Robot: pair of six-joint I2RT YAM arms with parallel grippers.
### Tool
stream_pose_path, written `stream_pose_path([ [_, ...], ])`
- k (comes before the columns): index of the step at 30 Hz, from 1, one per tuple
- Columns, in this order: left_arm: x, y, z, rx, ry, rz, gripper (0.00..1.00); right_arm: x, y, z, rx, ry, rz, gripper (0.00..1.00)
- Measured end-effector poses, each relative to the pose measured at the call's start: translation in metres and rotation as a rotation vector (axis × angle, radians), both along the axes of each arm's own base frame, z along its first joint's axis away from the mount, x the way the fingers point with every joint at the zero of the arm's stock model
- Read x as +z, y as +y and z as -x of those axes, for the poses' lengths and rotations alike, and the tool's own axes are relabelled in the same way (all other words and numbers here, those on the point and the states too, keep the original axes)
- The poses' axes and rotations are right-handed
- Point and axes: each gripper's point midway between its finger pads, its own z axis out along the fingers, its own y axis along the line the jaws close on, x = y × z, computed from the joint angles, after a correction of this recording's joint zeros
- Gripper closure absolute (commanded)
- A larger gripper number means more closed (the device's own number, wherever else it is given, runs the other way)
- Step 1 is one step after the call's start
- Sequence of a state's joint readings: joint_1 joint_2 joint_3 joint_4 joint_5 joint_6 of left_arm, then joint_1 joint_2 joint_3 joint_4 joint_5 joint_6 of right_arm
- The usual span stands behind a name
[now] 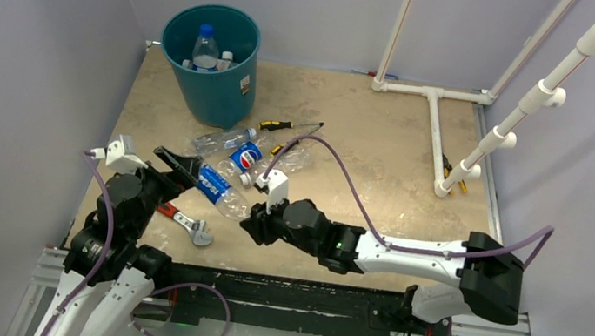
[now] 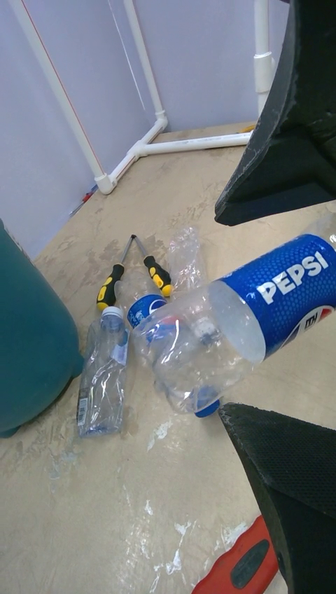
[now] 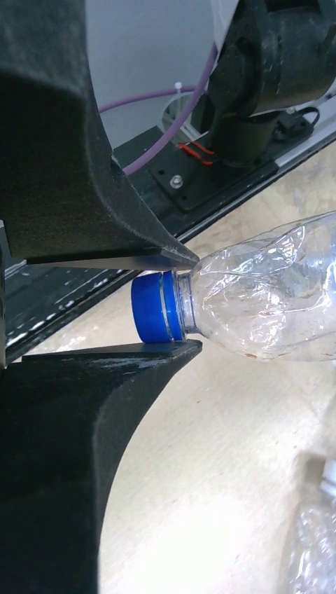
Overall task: Put the plastic bottles in the bin
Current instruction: Pick up the plastic bottle at the center of the board.
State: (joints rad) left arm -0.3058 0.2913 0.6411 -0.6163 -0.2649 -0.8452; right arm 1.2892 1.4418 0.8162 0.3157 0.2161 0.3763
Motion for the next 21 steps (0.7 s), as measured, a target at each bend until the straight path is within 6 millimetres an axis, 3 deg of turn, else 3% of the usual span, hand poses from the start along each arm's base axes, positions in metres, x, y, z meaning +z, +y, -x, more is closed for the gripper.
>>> stream_pose_path([
  [10,0.002,-0.003,0.002,-0.015,-0.012,0.004,0.01,0.005,-0.052,-0.002,-0.093,-0.004,0.075,1.0],
  [21,0.003,-0.004,0.003,-0.021,-0.013,0.004,0.01,0.001,-0.081,-0.005,-0.182,0.013,0.081,1.0],
])
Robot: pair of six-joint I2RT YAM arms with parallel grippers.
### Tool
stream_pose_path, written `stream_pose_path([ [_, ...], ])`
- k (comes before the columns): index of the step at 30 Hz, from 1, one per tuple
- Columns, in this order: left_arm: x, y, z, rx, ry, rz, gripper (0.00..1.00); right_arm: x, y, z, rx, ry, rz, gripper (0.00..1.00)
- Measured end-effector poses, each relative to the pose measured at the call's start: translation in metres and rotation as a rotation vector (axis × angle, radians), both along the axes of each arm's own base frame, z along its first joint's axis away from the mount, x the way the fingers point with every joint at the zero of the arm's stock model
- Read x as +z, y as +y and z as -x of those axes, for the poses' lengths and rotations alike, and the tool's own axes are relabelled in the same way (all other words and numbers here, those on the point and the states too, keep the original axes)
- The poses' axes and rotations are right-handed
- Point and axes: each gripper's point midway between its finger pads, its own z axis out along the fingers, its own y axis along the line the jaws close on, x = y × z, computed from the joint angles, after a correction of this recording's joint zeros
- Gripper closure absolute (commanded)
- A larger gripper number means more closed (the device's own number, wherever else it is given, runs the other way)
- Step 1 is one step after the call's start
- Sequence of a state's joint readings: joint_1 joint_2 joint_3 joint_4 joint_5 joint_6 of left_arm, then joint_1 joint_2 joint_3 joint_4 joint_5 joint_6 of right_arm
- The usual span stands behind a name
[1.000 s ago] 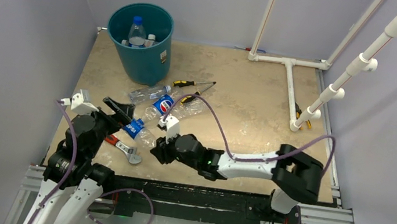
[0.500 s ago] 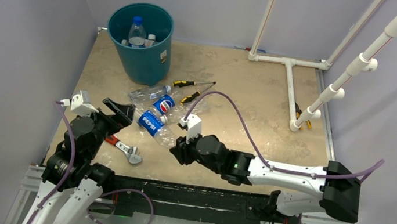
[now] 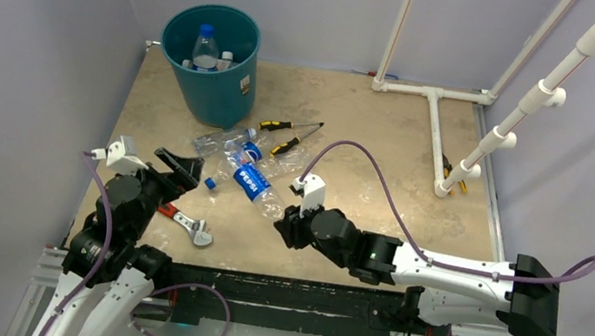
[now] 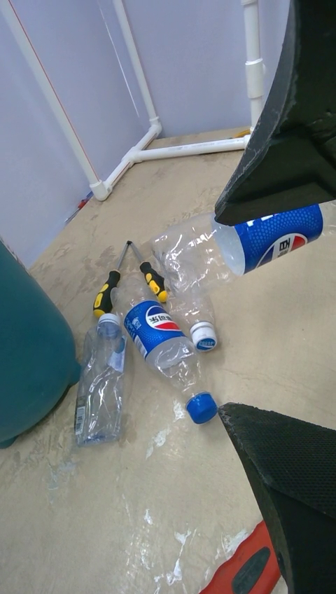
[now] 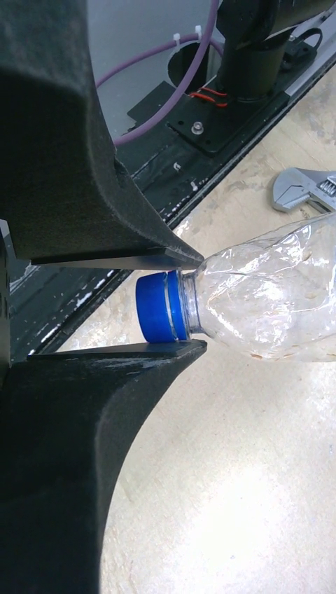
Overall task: Put the plastic bottles in the bin
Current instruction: Pick up the plastic bottle at the center of the board, then place the plastic bottle in the trash bin.
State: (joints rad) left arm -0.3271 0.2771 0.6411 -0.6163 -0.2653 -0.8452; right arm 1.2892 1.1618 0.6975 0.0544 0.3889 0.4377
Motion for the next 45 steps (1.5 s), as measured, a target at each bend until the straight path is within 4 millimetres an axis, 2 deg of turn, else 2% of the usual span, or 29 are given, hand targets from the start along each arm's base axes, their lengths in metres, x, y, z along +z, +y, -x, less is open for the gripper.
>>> stream_pose_path([
  [13,-0.001,-0.005,-0.002,-0.021,0.007,0.004,0.01,0.016,-0.017,-0.001,-0.052,-0.002,-0.061,1.0],
  [17,0.002,-0.019,-0.006,-0.089,-0.011,0.028,0.01,0.016,-0.028,0.001,-0.067,0.001,-0.081,1.0],
  [23,-0.008,-0.047,-0.009,-0.222,-0.006,0.071,0.01,0.021,-0.036,0.001,-0.09,0.005,-0.11,1.0],
  [26,-0.007,-0.055,-0.009,-0.267,-0.018,0.085,0.01,0.019,-0.04,0.002,-0.095,0.008,-0.116,1.0],
  [35,0.018,-0.065,-0.011,-0.324,-0.122,0.1,0.01,0.011,-0.045,0.001,-0.105,0.009,-0.11,1.0],
  [40,0.045,-0.077,-0.015,-0.393,-0.217,0.093,0.01,0.028,-0.047,0.003,-0.099,-0.005,-0.163,1.0],
  [45,0.062,-0.099,-0.02,-0.508,-0.28,0.114,0.01,0.046,-0.048,0.009,-0.055,-0.02,-0.217,1.0],
])
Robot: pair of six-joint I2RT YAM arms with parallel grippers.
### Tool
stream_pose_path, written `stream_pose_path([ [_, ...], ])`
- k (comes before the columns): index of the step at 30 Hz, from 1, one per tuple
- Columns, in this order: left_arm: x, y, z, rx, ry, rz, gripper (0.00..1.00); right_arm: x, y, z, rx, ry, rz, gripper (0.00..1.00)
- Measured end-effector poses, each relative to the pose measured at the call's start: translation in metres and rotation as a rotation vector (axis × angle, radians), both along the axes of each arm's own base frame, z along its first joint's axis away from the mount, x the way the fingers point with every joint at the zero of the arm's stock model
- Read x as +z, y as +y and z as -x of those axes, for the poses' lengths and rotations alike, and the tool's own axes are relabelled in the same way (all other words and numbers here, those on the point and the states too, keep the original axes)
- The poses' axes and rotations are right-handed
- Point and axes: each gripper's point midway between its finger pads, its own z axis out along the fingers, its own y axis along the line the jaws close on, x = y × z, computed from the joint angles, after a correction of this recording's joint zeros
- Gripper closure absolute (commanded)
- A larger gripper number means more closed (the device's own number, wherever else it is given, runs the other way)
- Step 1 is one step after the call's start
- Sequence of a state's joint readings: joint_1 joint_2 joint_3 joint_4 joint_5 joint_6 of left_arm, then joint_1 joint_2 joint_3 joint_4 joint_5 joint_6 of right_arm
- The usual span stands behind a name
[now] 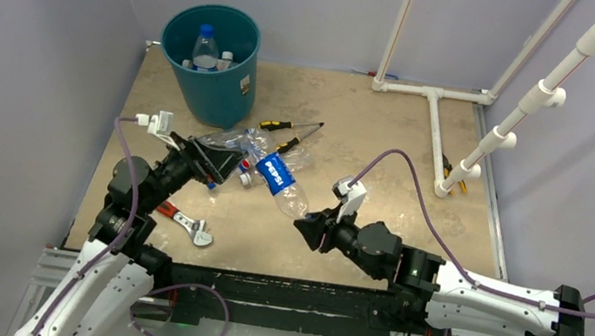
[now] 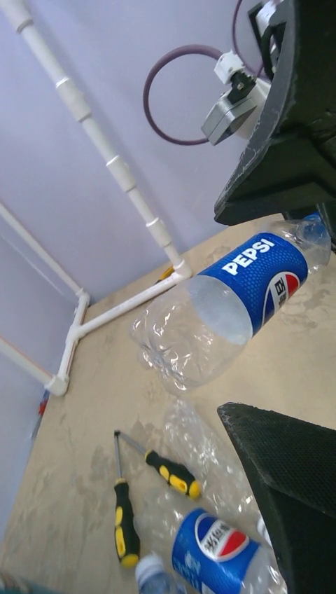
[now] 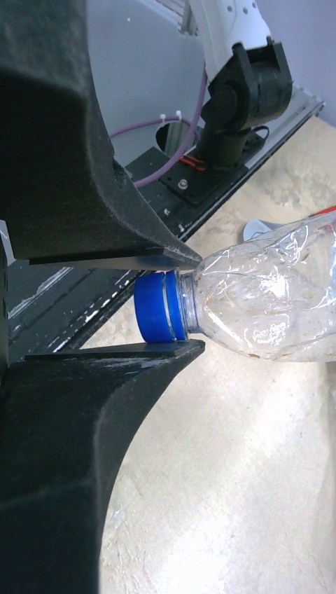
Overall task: Put the plastic bottles in the bin
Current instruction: Place the plastic bottle in the trash bin.
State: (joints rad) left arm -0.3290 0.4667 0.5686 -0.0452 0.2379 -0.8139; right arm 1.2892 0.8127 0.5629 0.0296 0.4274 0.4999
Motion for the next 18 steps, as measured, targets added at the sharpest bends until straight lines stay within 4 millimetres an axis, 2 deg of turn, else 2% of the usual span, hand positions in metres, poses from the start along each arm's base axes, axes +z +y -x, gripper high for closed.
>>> stream_pose_path([
  [4,0.002,-0.022,-0.001,-0.122,-0.007,0.062,0.01,0.004,-0.001,0.003,0.019,-0.018,-0.04,1.0],
  [6,-0.006,-0.031,0.0,-0.178,0.011,0.101,0.01,0.002,0.0,0.004,0.03,-0.024,-0.055,1.0],
  [11,-0.018,-0.044,-0.002,-0.246,0.065,0.139,0.01,-0.001,0.006,0.006,0.053,-0.035,-0.082,1.0],
  [18,-0.022,-0.058,-0.005,-0.305,0.097,0.158,0.04,0.002,0.011,0.009,0.079,-0.062,-0.126,1.0],
])
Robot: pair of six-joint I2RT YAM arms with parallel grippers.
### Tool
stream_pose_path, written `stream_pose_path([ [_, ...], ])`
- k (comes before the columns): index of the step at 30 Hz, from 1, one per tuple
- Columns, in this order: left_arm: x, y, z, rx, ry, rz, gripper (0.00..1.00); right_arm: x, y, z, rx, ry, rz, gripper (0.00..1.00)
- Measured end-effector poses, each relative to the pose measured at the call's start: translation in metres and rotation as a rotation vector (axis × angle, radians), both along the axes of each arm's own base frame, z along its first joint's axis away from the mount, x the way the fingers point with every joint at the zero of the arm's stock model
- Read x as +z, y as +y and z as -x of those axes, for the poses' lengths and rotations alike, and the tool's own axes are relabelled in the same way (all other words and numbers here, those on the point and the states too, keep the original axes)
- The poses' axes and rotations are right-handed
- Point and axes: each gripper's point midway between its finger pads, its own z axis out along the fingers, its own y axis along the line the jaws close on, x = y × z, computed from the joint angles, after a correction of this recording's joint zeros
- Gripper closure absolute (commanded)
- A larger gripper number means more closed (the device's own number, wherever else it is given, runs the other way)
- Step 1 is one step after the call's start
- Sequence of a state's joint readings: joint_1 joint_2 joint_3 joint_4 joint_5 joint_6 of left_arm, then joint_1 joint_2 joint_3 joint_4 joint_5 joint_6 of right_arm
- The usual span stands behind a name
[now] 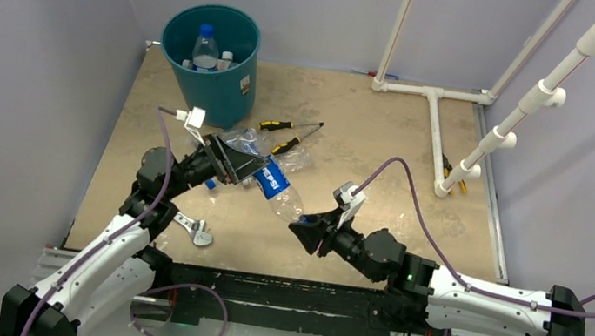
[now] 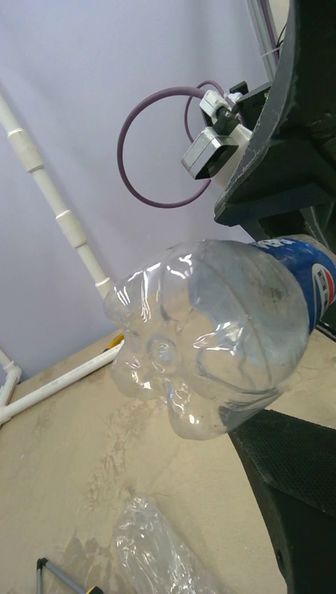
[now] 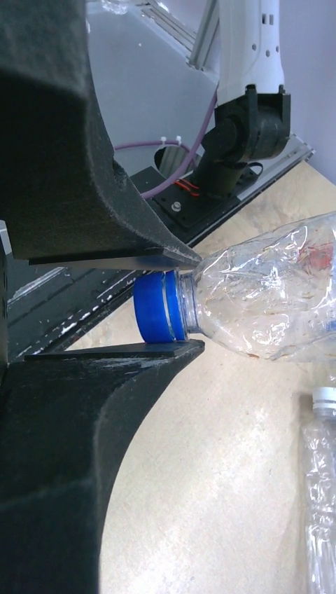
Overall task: Put the plastic bottles in the bin
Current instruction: Place the plastic bottle in the trash bin.
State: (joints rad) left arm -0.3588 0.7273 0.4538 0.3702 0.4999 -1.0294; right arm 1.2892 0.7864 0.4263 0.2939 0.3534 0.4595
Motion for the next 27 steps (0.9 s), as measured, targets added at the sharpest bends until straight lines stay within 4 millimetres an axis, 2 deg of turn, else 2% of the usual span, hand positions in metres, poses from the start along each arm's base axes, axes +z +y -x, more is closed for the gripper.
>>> stream_pose_path([
  [5,0.003,-0.005,-0.001,-0.013,-0.01,0.012,0.2,0.0,0.005,0.004,0.036,-0.022,0.01,1.0],
  [8,0.008,-0.006,-0.001,-0.017,-0.031,0.022,0.4,0.0,0.005,0.006,0.053,-0.033,0.014,1.0],
  [11,0.01,-0.008,-0.002,-0.025,-0.032,0.037,0.54,0.003,0.005,0.007,0.061,-0.041,0.011,1.0],
  [13,0.013,-0.011,0.0,-0.037,-0.035,0.051,0.58,0.003,0.004,0.007,0.063,-0.043,0.011,1.0],
  [17,0.017,-0.013,0.001,-0.048,-0.044,0.066,0.57,0.005,0.003,0.007,0.062,-0.052,0.01,1.0],
  [18,0.018,-0.013,0.002,-0.05,-0.047,0.067,0.58,0.006,0.002,0.007,0.062,-0.054,0.009,0.94],
  [21,0.021,-0.013,0.003,-0.053,-0.058,0.071,0.66,0.007,0.002,0.007,0.061,-0.058,0.008,0.47],
  [22,0.022,-0.012,0.004,-0.053,-0.063,0.073,0.67,0.008,0.002,0.007,0.061,-0.059,0.006,0.35],
  [25,0.03,-0.01,0.009,-0.048,-0.089,0.08,0.73,0.009,0.002,0.008,0.058,-0.04,-0.012,0.05],
  [27,0.039,-0.007,0.011,-0.035,-0.113,0.086,0.81,0.012,0.001,0.009,0.056,-0.026,-0.032,0.01],
])
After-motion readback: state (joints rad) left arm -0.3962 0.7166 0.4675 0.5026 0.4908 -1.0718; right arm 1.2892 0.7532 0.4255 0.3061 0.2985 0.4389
